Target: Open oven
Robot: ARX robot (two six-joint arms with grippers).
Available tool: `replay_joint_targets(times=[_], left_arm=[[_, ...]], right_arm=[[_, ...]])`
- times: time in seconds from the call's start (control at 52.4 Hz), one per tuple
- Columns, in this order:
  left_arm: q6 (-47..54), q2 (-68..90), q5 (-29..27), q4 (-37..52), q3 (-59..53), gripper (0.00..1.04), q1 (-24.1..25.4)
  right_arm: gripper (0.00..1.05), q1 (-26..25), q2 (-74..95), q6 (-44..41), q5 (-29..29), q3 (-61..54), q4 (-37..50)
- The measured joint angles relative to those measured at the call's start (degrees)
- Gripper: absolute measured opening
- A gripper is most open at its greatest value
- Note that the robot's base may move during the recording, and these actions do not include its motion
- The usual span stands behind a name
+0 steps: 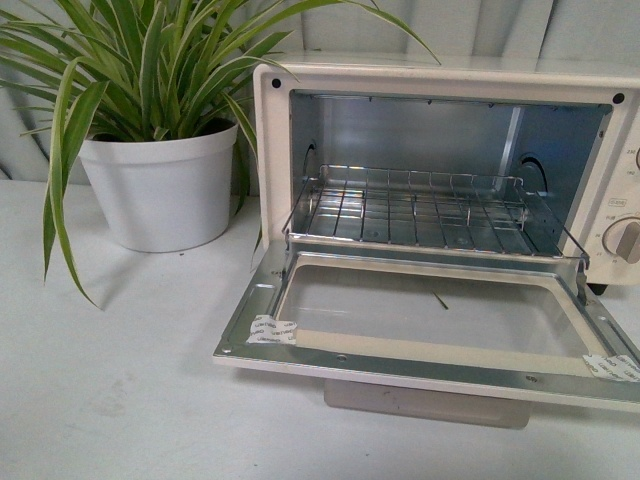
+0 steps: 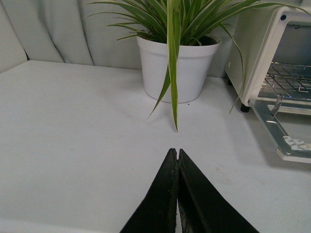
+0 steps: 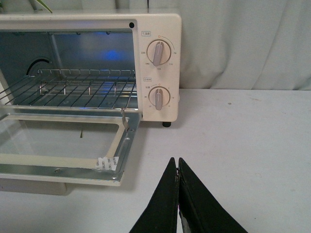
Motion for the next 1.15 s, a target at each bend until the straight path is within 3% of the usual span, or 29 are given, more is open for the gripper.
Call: replay_joint_targets(times=[0.076,0.153,0.305,0.553,0.573,1.145], left_arm=[[0.0,0.0,0.0,0.0,0.0,0.04,0.0],[0.0,0.0,0.0,0.0,0.0,0.14,0.0],[0.0,0.0,0.0,0.0,0.0,0.4,0.0],[0.0,0.0,0.0,0.0,0.0,1.0,0.0],[0.0,0.0,0.0,0.0,0.0,1.0,0.0],[0.0,0.0,0.0,0.0,0.0,0.98,0.0]], right_arm=[[0.01,0.0,0.0,0.0,0.0,0.0,0.0],[0.08,0.0,0.0,-0.1,0.0,0.0,0.0],[0.35,0.0,0.0,-0.1,0.0,0.0,0.0],[0.94,0.0,0.0,-0.1,0.0,0.0,0.0],[0.97,0.0,0.0,0.0,0.0,0.0,0.0],[0.95,0.0,0.0,0.0,0.0,0.0,0.0]])
